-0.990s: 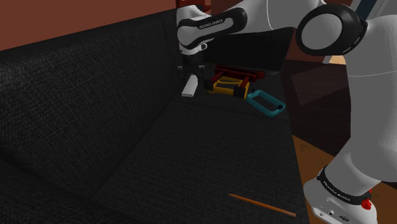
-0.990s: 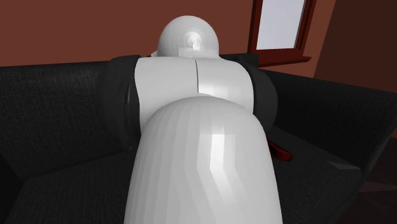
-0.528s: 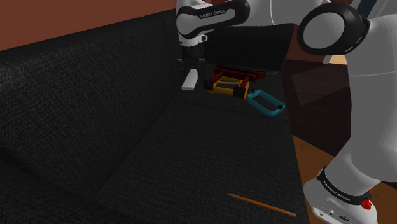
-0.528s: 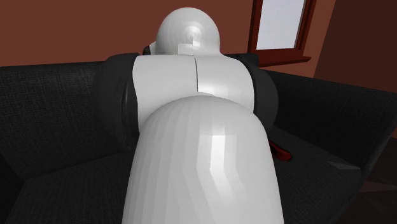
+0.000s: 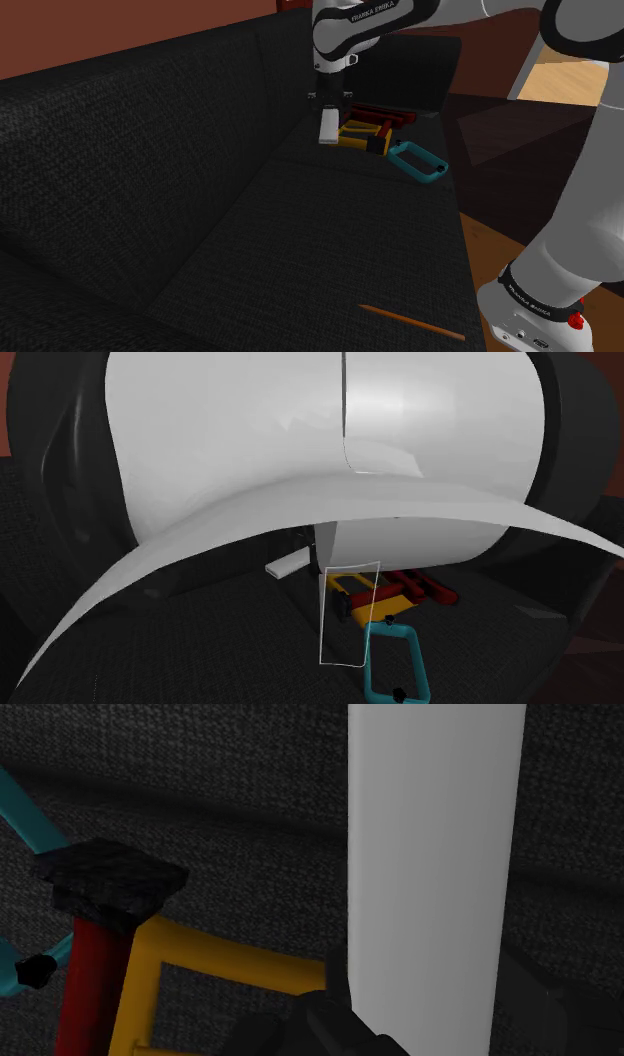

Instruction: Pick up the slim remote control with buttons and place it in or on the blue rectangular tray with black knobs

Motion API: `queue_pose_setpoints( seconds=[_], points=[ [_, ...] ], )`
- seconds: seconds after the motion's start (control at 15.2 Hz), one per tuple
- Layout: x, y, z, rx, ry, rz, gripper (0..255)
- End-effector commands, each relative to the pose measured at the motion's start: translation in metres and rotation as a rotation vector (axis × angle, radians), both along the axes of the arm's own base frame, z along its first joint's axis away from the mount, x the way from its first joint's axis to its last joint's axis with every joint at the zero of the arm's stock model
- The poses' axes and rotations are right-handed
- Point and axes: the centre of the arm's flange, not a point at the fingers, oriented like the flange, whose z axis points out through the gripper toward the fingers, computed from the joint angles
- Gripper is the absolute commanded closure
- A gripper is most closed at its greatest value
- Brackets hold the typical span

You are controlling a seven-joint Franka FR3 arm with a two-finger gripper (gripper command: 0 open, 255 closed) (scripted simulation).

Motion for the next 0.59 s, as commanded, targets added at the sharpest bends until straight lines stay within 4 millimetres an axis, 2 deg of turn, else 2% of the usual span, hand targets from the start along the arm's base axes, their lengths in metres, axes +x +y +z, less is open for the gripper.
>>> queue_pose_setpoints(
  seconds=[0.0, 0.53],
  points=[
    [-0.019, -0.018, 0.001, 0.000, 0.000, 0.001, 255],
    [-0.101, -0.084, 0.003, 0.000, 0.000, 0.001, 255]
  ],
)
